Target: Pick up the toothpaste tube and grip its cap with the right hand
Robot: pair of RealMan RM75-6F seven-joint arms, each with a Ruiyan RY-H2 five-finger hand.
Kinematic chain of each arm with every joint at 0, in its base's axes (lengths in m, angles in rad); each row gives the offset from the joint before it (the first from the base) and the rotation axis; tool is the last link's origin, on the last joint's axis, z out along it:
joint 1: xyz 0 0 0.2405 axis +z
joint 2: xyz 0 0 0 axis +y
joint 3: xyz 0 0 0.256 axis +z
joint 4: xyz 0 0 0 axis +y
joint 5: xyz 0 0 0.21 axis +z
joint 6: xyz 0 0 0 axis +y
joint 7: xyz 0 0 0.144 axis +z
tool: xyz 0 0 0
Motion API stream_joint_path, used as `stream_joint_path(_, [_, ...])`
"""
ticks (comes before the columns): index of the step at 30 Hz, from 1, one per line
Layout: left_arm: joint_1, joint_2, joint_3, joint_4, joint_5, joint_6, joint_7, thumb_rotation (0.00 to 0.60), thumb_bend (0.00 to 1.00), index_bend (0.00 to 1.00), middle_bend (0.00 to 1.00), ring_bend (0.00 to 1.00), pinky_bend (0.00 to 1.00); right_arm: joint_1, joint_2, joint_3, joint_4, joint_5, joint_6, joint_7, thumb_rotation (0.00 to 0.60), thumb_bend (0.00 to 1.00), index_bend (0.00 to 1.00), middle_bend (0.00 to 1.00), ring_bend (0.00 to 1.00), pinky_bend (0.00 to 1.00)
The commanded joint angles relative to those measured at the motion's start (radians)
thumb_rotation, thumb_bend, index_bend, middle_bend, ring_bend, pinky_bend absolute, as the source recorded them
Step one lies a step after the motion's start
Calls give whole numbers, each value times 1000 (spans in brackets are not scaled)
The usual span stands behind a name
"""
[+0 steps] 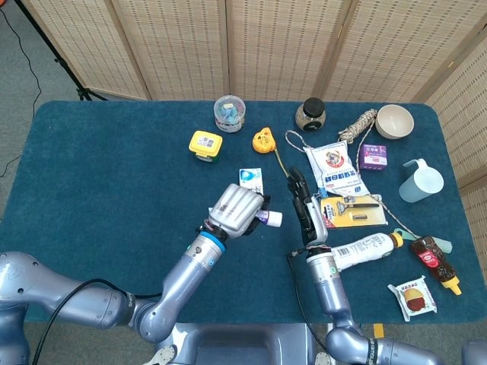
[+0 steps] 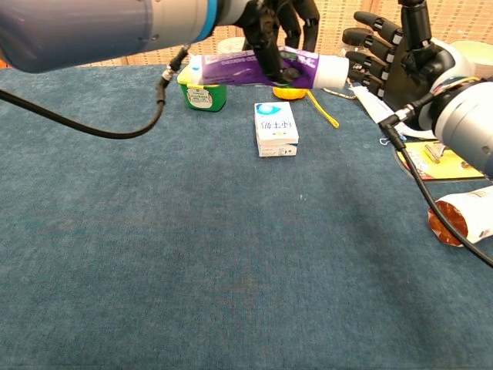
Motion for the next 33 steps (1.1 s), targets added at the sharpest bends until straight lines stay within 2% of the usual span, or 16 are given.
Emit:
stream_joint_path(1, [27, 38, 27, -26, 18, -7, -10, 600, 1000, 606, 584, 535, 564, -10, 20, -3, 9, -3, -1, 6, 130, 0, 0, 0, 0, 0])
stream_joint_path(7, [74, 119, 78, -60, 68, -62, -51, 600, 1000, 595, 579, 517, 564, -19, 64, -14, 12, -27, -17, 16, 133, 0, 0, 0, 0, 0])
stream_joint_path(14, [122, 168, 143, -55, 105, -113, -96, 600, 1000, 573, 550, 490, 564, -25, 104, -25, 23, -44, -25, 12, 131, 0, 0, 0, 0, 0])
stream_joint_path(19, [147, 165, 181, -18, 118, -139, -124, 600, 1000, 567, 540, 480, 564, -27, 130, -27, 33, -50, -26, 5, 132, 0, 0, 0, 0, 0])
stream_joint_path(23, [166, 127, 210, 36, 129, -151, -140, 600, 1000, 539, 497, 435, 564, -33, 152, -34, 40, -56, -29, 10, 133, 0, 0, 0, 0, 0])
stream_joint_path(26, [171, 112, 218, 56, 125, -163, -145, 600, 1000, 470, 412, 343, 562, -35, 158, -36, 43, -56, -25, 15, 133, 0, 0, 0, 0, 0])
stream_joint_path(29, [172, 109, 225, 66, 112, -184, -147, 600, 969, 329, 281, 210, 511, -37, 165, -38, 48, -56, -23, 19, 131, 0, 0, 0, 0, 0])
stream_joint_path(31, [170, 115, 230, 63, 93, -205, -147, 600, 889, 201, 175, 107, 438, -38, 169, -39, 52, -56, -21, 18, 132, 0, 0, 0, 0, 0])
stream_joint_path(33, [170, 122, 231, 61, 85, -217, -151, 600, 757, 72, 65, 22, 341, -38, 172, -40, 53, -57, -20, 19, 133, 0, 0, 0, 0, 0])
